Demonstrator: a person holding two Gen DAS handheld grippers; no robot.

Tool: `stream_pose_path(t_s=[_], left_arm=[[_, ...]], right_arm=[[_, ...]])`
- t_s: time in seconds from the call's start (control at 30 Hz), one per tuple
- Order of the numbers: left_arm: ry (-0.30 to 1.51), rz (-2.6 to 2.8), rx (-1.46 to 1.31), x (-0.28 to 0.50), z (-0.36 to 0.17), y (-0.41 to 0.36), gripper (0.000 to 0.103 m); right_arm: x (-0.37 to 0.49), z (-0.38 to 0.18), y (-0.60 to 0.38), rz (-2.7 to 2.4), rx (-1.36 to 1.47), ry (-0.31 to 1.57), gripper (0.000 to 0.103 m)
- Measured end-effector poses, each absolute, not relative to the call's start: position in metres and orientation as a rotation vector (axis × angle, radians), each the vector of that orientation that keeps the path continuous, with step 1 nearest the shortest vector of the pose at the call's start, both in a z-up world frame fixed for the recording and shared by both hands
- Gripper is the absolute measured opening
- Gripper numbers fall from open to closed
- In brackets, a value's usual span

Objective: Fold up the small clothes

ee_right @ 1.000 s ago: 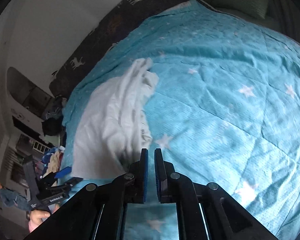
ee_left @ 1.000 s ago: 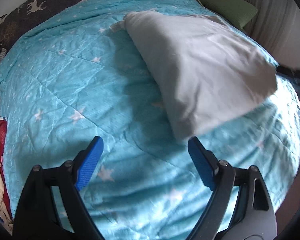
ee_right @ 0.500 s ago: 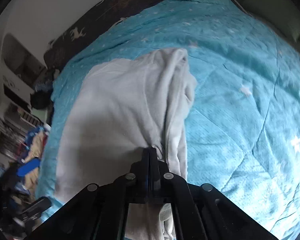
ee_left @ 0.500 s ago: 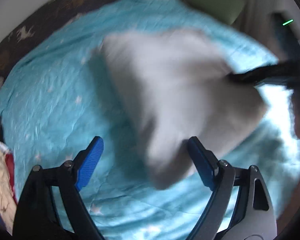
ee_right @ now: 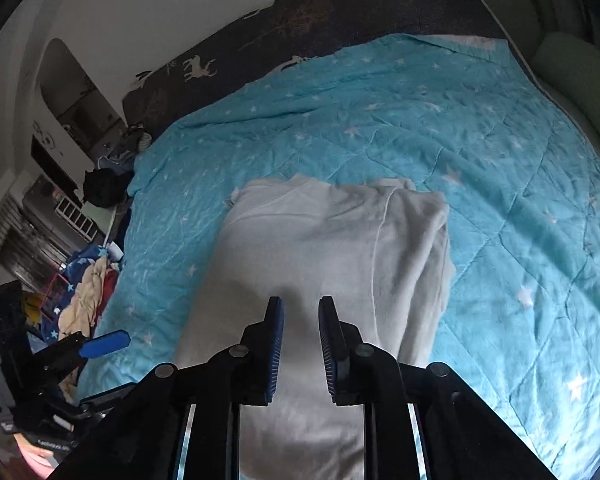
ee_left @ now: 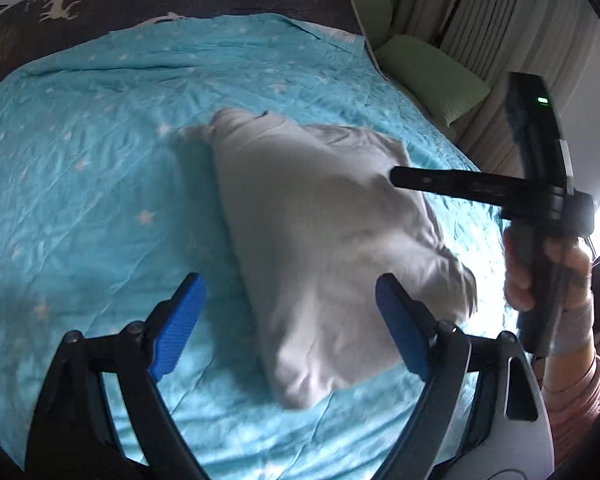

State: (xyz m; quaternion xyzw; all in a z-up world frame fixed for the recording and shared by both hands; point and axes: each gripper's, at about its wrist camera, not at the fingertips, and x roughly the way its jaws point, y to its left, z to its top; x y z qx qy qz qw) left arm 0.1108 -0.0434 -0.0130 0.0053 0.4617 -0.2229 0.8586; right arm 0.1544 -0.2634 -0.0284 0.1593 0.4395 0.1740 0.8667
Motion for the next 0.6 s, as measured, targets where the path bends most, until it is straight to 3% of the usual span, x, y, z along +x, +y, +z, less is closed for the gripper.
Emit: stream_pose_path(t_s=[0.17, 0.2, 0.23, 0.37, 0.47, 0.6], left_arm=[[1.121, -0.423, 0.092, 0.137, -0.083, -0.068, 0.088], [1.152, -0.436, 0.024, 0.141, -0.1, -0.06, 0.09], [1.107, -0.457, -0.013, 0.137, -0.1, -0.053, 0.091], [1.108, -0.45, 0.039, 0.122, -0.085, -0.054, 0.09], [1.1, -0.472, 0.007, 0.113, -0.072, -0.045, 0.09], [1.047, -0.453, -0.001, 0.11, -0.056, -0.031, 0.09]], right_arm=[[0.192, -0.07, -0.294, 0.181, 0.347, 0.95, 0.017], [0.196, -0.084, -0.306, 0.176, 0.391, 0.965, 0.01], [0.198, -0.093, -0.315, 0.183, 0.443, 0.969, 0.001], [0.192, -0.098, -0.331, 0.21, 0.518, 0.956, 0.0], [0.178, -0.08, -0.336, 0.231, 0.54, 0.952, 0.016], [0.141, -0.058, -0.341, 0.209, 0.496, 0.901, 0.048]])
